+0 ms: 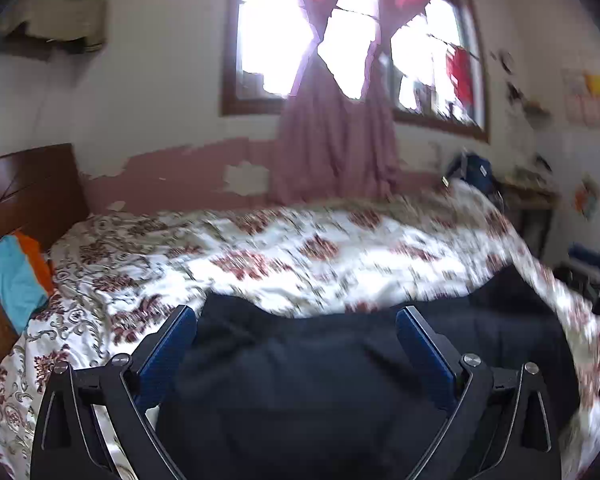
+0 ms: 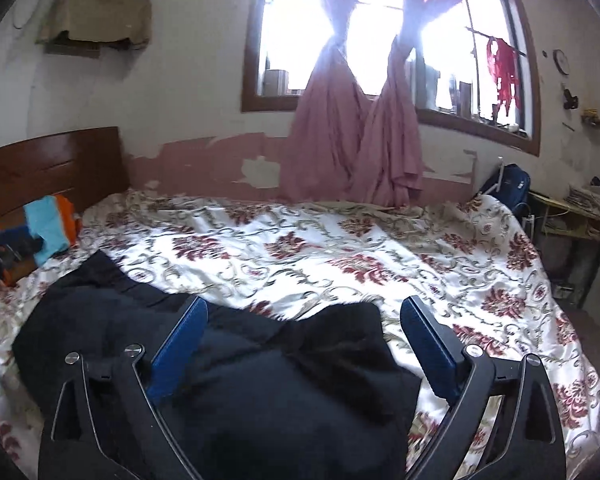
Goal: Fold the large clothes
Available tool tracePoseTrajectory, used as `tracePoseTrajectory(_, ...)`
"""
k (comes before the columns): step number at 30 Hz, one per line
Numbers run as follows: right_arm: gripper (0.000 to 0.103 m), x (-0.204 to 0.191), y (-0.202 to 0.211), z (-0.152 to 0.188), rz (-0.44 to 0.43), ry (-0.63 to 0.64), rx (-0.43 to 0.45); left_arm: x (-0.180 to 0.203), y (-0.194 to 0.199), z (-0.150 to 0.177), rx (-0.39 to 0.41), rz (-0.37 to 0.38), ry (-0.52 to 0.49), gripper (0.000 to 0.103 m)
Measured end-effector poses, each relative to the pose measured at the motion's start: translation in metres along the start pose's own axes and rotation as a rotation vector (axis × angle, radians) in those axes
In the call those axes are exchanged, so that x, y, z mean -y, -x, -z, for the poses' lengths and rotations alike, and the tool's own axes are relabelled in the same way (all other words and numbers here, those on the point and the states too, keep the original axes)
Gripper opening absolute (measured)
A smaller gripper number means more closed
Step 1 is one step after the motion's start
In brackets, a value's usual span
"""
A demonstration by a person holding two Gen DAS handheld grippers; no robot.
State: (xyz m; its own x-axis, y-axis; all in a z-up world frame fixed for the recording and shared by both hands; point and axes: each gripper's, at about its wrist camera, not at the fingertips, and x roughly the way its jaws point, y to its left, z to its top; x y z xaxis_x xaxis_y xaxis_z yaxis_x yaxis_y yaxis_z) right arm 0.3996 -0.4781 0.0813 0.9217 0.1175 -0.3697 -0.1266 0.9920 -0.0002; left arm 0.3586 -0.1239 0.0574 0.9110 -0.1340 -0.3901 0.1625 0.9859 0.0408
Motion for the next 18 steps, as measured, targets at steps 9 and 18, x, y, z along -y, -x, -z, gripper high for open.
tracePoseTrajectory(9,0.095,-0.031,-0.017,0.073,-0.111,0.054,-0.132,0.045,-0.016,0.061,-0.045,0.009,-0.172,0.101)
tracePoseTrajectory(18,0.095,-0.026,-0.066,0.069,-0.055,0.027,-0.172,0.043,-0.055,0.053,-0.073,-0.051,-0.171,0.101)
